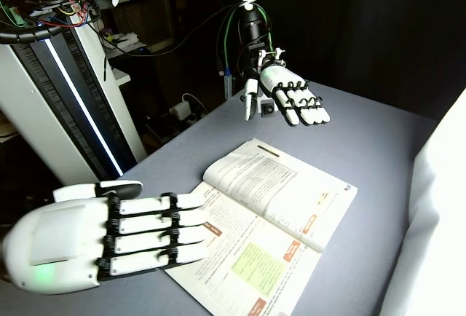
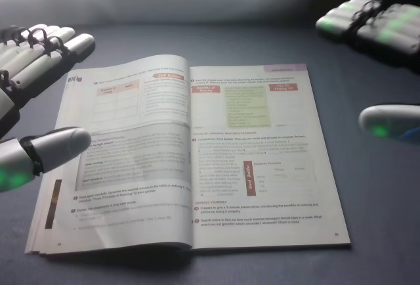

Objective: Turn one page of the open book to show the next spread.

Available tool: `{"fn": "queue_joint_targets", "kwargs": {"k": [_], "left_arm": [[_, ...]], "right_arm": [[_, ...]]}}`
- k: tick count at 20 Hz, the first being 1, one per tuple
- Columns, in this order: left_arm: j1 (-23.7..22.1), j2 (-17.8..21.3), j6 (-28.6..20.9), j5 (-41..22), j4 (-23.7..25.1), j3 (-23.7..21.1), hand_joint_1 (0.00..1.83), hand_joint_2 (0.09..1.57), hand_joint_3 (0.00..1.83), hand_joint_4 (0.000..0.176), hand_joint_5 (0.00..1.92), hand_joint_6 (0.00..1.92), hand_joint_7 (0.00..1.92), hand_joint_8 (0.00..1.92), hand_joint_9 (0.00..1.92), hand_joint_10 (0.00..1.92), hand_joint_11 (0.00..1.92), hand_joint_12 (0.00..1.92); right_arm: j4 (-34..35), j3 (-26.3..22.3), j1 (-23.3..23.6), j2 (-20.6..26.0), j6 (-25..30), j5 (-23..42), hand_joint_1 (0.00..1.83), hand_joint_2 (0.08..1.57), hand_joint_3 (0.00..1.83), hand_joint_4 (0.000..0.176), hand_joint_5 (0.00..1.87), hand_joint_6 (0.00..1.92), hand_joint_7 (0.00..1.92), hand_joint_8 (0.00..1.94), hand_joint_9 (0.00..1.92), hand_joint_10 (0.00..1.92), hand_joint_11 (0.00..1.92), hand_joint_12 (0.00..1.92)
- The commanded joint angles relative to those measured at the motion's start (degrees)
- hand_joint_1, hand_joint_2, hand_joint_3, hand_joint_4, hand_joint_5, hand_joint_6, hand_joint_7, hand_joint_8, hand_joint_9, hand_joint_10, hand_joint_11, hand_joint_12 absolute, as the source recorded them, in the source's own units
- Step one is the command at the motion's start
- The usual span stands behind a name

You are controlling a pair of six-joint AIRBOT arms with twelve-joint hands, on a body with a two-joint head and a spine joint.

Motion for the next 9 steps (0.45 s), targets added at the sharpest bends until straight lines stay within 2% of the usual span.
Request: {"fn": "queue_joint_targets", "kwargs": {"k": [1,3,4,5,6,7,8,9], "left_arm": [[0.14,-0.03,-0.34,-8.82,-1.09,-0.04,0.00,1.25,0.00,0.108,0.00,0.00,0.00,0.00,0.00,0.00,0.00,0.00],[0.70,-0.01,-0.51,-10.02,-1.72,-0.43,0.00,1.24,0.00,0.076,0.00,0.00,0.00,0.00,0.00,0.00,0.00,0.00],[0.91,0.05,-0.51,-10.68,-1.97,-0.62,0.00,1.23,0.00,0.071,0.00,0.00,0.00,0.00,0.00,0.00,0.00,0.00],[0.98,0.30,-0.50,-11.53,-2.19,-0.89,0.00,1.25,0.00,0.077,0.00,0.00,0.00,0.00,0.00,0.00,0.00,0.00],[1.03,0.47,-0.51,-12.10,-2.26,-0.99,0.02,1.27,0.00,0.076,0.00,0.00,0.00,0.00,0.00,0.00,0.00,0.00],[1.06,0.63,-0.51,-12.85,-2.39,-1.12,0.06,1.28,0.01,0.082,0.00,0.00,0.00,0.00,0.00,0.00,0.00,0.00],[1.18,0.77,-0.52,-13.88,-2.81,-1.27,0.15,1.30,0.01,0.119,0.00,0.00,0.00,0.00,0.00,0.00,0.00,0.00],[1.42,0.79,-0.52,-14.78,-3.23,-1.32,0.18,1.32,0.02,0.129,0.00,0.00,0.00,0.00,0.00,0.00,0.00,0.00]], "right_arm": [[4.17,-0.15,-0.57,0.41,0.02,11.29,0.00,1.30,0.02,0.000,0.00,0.00,0.00,0.00,0.00,0.00,0.00,0.00],[7.52,-0.21,-3.29,0.37,-0.10,15.66,0.00,1.30,0.02,0.000,0.00,0.00,0.00,0.00,0.00,0.00,0.00,0.00],[9.05,-0.21,-4.58,0.37,-0.11,17.71,0.01,1.35,0.01,0.000,0.00,0.00,0.00,0.00,0.00,0.00,0.00,0.00],[11.02,-0.21,-6.12,0.40,-0.11,20.89,0.06,1.37,0.01,0.000,0.00,0.00,0.00,0.00,0.00,0.00,0.00,0.00],[12.02,-0.18,-6.80,0.40,-0.11,22.37,0.12,1.39,0.01,0.004,0.00,0.00,0.00,0.00,0.00,0.00,0.00,0.00],[12.81,-0.15,-7.08,0.39,-0.10,23.90,0.13,1.40,0.02,0.018,0.00,0.00,0.00,0.00,0.00,0.00,0.00,0.00],[13.51,-0.15,-7.11,0.38,0.09,25.70,0.20,1.40,0.01,0.013,0.00,0.00,0.00,0.00,0.00,0.00,0.01,0.00],[14.10,-0.14,-7.11,0.29,0.42,27.15,0.23,1.39,0.00,0.020,0.00,0.00,0.00,0.00,0.00,0.00,0.00,0.00]]}}
